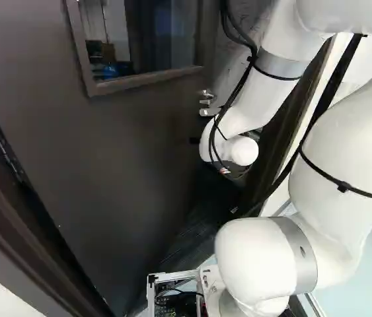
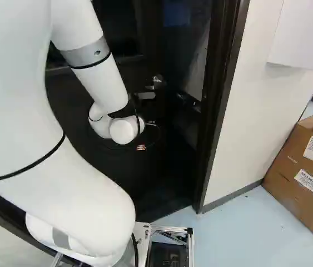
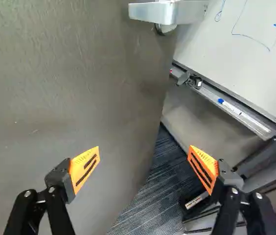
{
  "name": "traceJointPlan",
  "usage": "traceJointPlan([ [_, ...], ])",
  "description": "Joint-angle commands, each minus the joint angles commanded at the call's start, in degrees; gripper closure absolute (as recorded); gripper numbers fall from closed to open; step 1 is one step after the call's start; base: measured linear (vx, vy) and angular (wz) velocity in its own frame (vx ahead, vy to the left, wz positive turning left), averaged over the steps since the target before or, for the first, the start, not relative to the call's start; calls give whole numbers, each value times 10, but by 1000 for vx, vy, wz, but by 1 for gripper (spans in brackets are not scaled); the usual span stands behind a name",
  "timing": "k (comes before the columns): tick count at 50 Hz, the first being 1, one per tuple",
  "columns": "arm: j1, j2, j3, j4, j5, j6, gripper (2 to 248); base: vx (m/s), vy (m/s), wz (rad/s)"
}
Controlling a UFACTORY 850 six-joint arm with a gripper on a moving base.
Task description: Open the door and move inside
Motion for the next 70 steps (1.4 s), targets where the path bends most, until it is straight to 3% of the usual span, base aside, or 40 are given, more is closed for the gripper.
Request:
traceJointPlan([
  [42,64,-39,-40,30,0,0,3,0,0,0],
  [70,110,-66,-69,31,0,0,3,0,0,0],
])
